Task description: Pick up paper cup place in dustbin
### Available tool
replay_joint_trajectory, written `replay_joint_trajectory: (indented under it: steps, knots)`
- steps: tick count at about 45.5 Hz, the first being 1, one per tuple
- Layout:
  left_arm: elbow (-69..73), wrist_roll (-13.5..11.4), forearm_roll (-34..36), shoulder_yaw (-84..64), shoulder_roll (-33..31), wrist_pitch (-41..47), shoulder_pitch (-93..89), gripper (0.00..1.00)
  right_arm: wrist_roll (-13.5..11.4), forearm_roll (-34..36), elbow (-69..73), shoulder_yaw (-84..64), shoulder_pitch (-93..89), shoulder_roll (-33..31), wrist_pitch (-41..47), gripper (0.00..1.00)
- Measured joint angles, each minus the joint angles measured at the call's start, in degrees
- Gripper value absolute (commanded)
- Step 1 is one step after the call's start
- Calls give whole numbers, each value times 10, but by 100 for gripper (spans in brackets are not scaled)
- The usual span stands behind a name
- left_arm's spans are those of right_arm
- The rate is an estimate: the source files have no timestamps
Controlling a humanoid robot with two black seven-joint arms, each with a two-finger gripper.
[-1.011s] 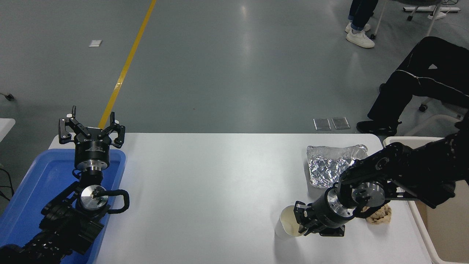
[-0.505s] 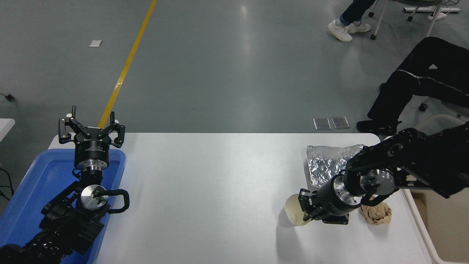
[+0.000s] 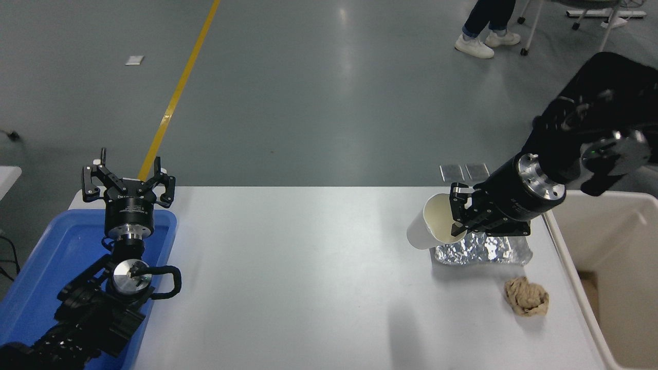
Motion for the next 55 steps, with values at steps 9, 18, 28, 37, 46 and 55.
replay_joint_trajectory:
  steps: [9, 18, 28, 37, 46, 55]
  knots:
    - [0, 0, 0, 0, 0, 0, 0, 99, -1, -6, 2, -18, 70, -25, 47, 0]
    - [0, 0, 0, 0, 0, 0, 0, 99, -1, -32, 0, -31, 92, -42, 61, 0]
    - [0, 0, 0, 0, 0, 0, 0, 99, -2, -52, -50, -55, 19, -55, 44, 0]
    - [0, 0, 0, 0, 0, 0, 0, 99, -2, -57, -139, -68, -106, -77, -8, 0]
    - [0, 0, 0, 0, 0, 0, 0, 99, -2, -57, -257, -48, -267, -108, -86, 0]
    - [0, 0, 0, 0, 0, 0, -1, 99, -2, -55, -370, 38, -448, -143, -184, 0]
